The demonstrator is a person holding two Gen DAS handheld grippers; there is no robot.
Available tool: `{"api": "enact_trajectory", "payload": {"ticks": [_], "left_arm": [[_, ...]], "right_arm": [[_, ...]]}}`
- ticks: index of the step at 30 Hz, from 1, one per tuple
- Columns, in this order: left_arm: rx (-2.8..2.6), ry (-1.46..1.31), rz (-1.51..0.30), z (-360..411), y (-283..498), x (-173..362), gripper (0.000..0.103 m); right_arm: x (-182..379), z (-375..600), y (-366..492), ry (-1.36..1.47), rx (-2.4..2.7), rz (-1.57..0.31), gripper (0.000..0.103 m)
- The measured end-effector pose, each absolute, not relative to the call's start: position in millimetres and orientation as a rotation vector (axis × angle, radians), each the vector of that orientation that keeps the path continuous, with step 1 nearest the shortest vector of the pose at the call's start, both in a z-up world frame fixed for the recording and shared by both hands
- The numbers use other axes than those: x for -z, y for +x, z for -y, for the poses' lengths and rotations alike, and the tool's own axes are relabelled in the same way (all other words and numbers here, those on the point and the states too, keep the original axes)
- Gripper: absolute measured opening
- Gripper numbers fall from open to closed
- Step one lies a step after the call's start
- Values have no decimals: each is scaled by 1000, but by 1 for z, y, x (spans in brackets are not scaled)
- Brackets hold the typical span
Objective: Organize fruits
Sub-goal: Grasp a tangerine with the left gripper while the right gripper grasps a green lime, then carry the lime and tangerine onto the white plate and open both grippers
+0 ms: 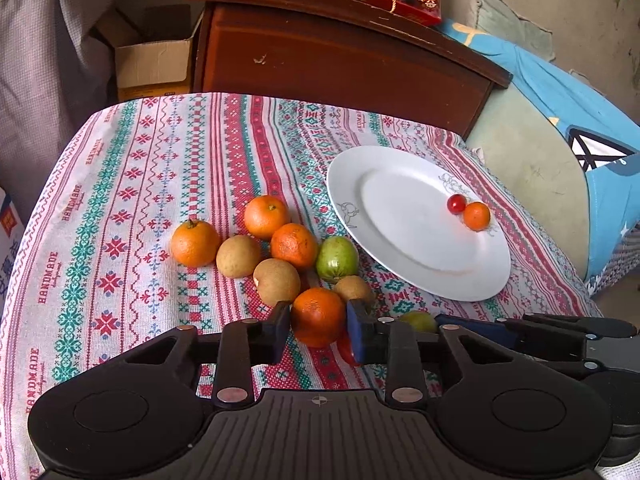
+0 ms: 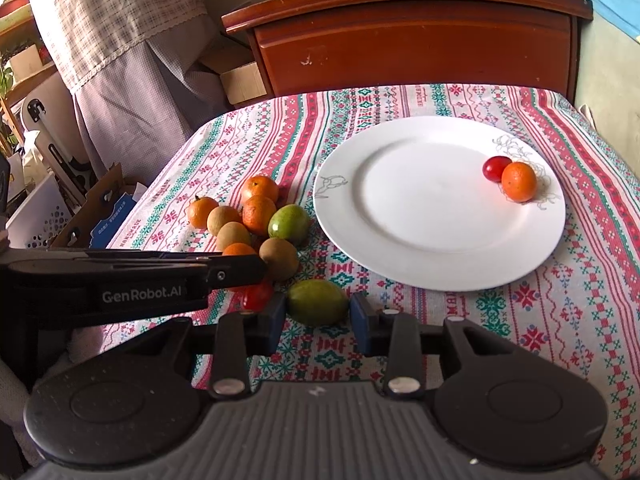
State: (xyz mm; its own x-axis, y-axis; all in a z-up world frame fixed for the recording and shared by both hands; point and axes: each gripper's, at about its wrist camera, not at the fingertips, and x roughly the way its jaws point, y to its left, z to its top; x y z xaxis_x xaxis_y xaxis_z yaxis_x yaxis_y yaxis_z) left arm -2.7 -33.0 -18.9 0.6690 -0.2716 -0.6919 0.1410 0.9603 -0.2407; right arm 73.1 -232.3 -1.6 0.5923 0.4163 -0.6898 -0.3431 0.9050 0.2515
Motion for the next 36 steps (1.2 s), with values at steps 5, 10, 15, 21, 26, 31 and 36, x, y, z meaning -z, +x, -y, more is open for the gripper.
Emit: {"api": "enact_trajectory", "payload": {"ticks": [5,10,15,21,26,31,36], "left_arm": [[232,-168,-801,32,-4,19,28],[227,-150,-792,33,-5,20,29],[239,-161,-800,34,-5,20,28],[246,-163,-768,36,-9,9,28],[244,-143,-702,40,-10,-7,28],[243,-152,-650,43,-4,-21,28],[255,-178,-633,46,1,-27,28]], "right_arm": [[2,232,71,97,-435,-822,35],[2,231,70,95,-432,-819,36],[2,231,70,91,-434,-822,35],[-6,232,71,96,-437,-807,35],[-20,234,73,83,-420,-750,35],[-34,244,77,93,-365,-692,35],[-42,259,85,120,-308,-662,35]]}}
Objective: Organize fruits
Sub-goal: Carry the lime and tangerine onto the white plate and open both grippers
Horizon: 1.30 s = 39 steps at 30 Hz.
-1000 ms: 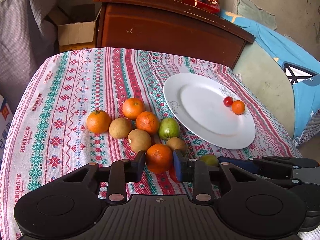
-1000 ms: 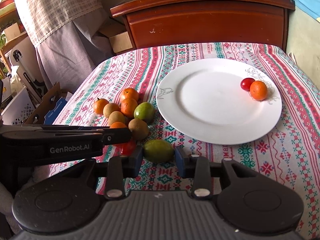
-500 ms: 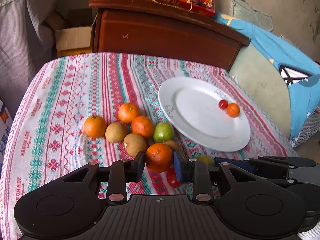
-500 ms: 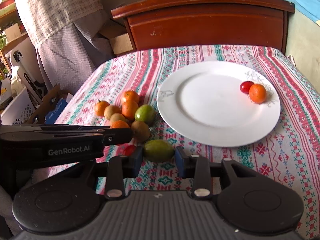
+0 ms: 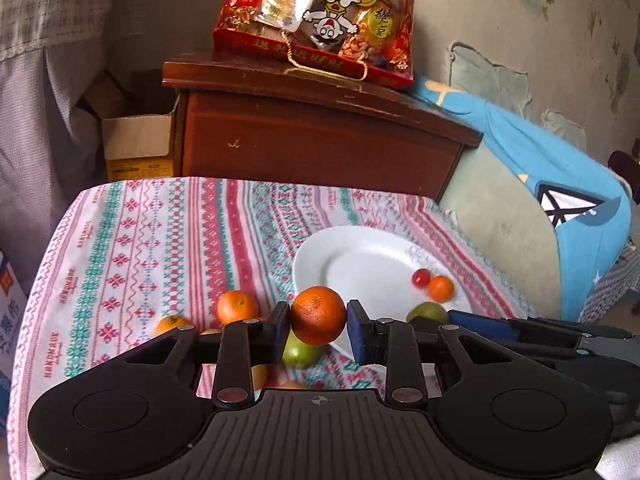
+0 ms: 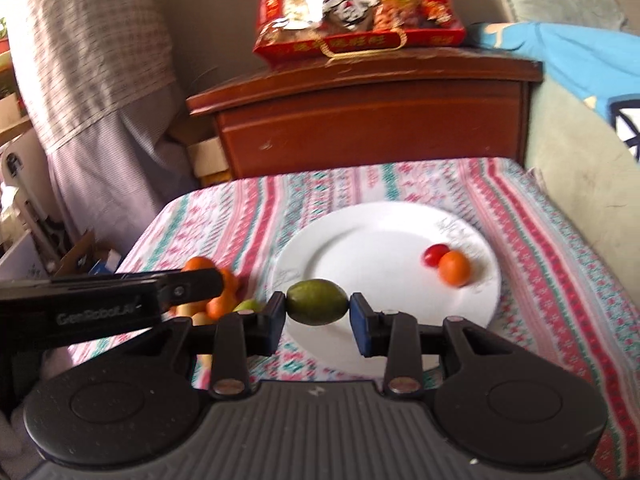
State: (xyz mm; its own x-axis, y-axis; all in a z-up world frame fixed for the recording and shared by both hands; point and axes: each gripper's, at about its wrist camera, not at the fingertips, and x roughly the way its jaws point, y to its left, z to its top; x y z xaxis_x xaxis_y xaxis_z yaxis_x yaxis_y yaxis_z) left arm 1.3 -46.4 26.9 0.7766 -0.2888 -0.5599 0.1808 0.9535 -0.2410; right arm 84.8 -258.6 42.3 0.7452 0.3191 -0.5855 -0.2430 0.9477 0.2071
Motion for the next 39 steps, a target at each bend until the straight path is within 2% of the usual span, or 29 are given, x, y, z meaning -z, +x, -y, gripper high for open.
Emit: {"api": "enact_trajectory", "payload": {"ticks": [27,33,35,39], "left_arm": [[270,-197,-735,80,46,8,28],[262,-192,-724,82,47,0,33],[257,-189,-713,83,47,-6,40],[246,-200,-721,78,49,-15,42]], "right_arm": [[-15,287,106,226,-158,-776,37],[-18,287,105,228,-155,-766,37],[-19,287,104,225,-155,-766,37],[-19,287,101,230,-170,-773,37]]}}
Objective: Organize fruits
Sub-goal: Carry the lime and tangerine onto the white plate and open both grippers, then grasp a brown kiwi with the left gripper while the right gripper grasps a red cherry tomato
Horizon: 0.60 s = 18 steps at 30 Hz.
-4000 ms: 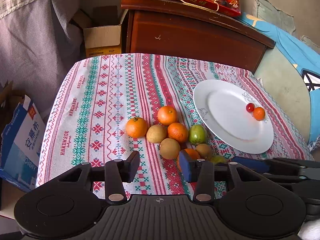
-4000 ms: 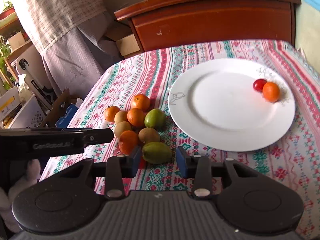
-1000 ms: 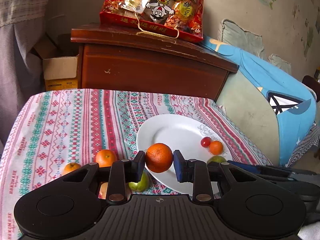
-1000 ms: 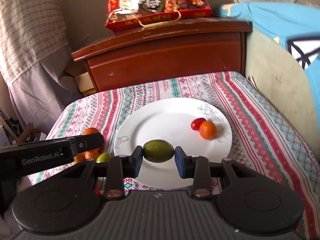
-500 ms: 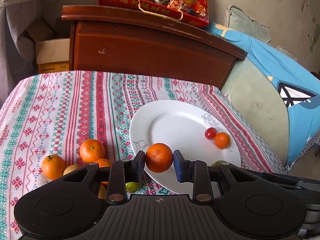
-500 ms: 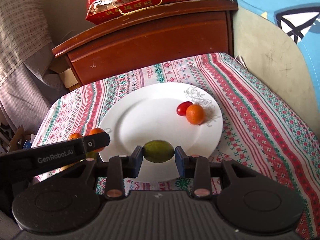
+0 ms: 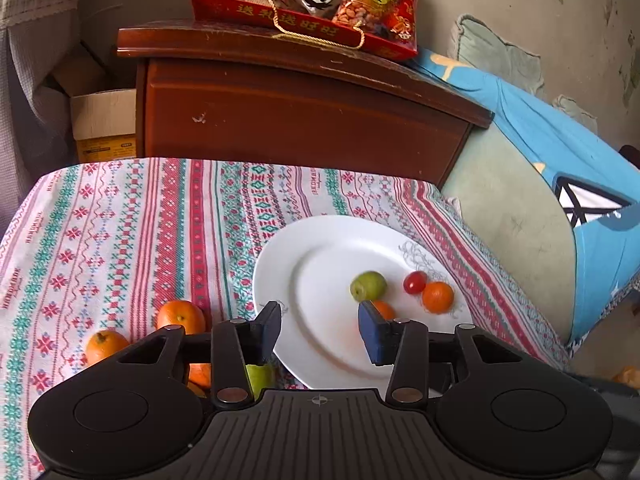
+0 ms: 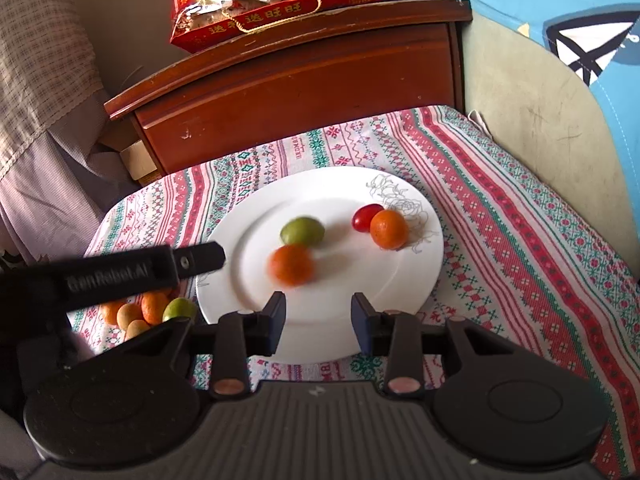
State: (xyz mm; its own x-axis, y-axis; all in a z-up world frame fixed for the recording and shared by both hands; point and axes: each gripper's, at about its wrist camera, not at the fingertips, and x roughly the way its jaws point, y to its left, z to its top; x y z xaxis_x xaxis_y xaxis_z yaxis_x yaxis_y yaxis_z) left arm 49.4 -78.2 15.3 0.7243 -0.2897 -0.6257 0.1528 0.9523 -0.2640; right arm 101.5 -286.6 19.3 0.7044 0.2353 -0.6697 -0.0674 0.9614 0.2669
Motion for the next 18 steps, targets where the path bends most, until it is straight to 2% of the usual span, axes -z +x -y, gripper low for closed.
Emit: {"api": "enact_trajectory", "payload": {"ticks": [13,16,18], "left_arm": [[166,-229,-746,30,34,-50,42],[137,-234,-749,15,29,-54,51],[123,-269,-762,4,25,-54,53]], "right_arm": [[-24,272,89,213,-264,-765,38],[-25,263,84,196,-304,-768,38],[-25,257,81,184,-330,-770,38]]}}
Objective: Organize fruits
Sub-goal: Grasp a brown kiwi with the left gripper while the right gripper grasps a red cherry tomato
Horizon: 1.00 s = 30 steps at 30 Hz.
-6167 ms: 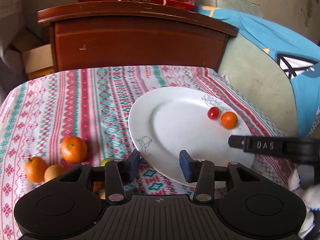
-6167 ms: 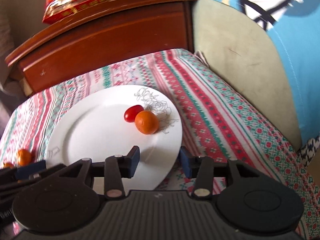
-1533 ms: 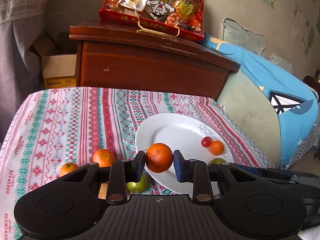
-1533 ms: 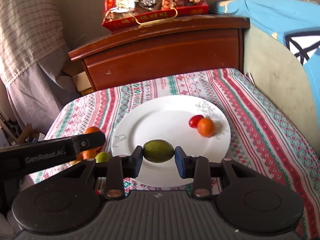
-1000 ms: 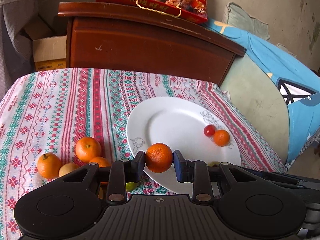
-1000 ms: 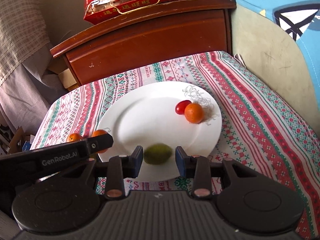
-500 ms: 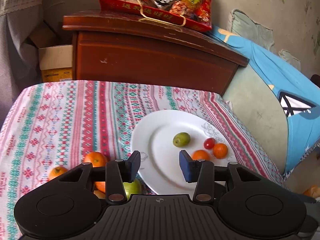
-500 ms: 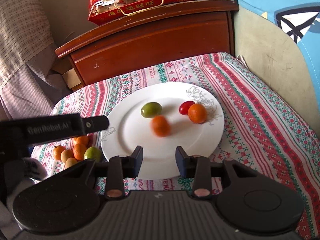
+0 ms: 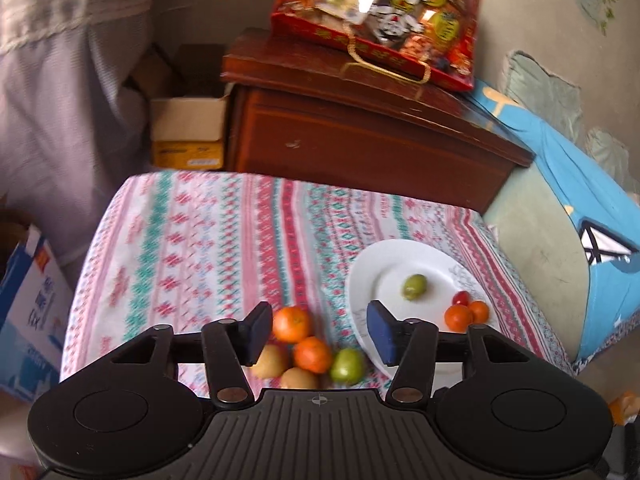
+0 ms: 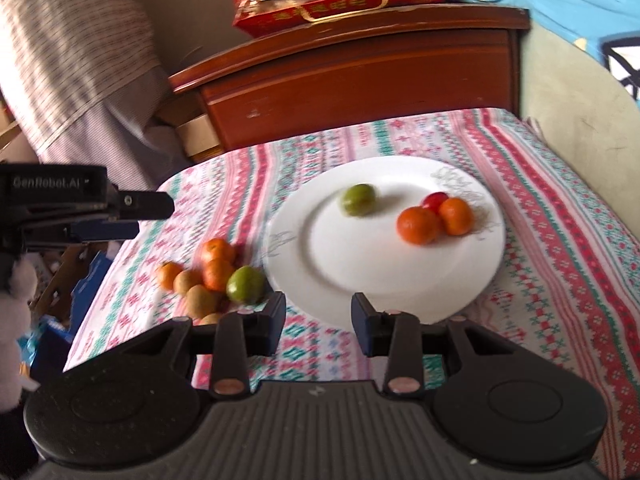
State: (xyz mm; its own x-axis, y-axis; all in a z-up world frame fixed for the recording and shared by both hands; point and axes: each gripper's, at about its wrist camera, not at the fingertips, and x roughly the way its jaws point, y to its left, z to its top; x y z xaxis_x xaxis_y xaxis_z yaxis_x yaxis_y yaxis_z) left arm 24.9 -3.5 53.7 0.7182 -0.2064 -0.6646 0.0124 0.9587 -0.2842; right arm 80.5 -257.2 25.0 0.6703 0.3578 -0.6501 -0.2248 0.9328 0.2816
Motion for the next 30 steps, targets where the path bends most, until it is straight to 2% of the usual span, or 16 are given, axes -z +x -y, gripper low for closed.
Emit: {"api": "enact_trajectory", "payload": {"ticks": [6,11,19,26,30], "left_arm": [[98,-300,-786,-12,12,-43,63],[91,-234,-793,-8,5,-33,63],[54,-278,-925,-24,6,-6,64],[59,-293,-928,-30,1,1,63],[77,-288,-909,-26,-1,3,63]], "right_arm": [[-21,239,69,157,-415,-790,38],[-15,224,62,126,-470,-810,38],[-5,209,57,82,-513,-831,38],[-2,198,60,37,-513,-817,37],[2,193,60,4,-507,-805,33]]}}
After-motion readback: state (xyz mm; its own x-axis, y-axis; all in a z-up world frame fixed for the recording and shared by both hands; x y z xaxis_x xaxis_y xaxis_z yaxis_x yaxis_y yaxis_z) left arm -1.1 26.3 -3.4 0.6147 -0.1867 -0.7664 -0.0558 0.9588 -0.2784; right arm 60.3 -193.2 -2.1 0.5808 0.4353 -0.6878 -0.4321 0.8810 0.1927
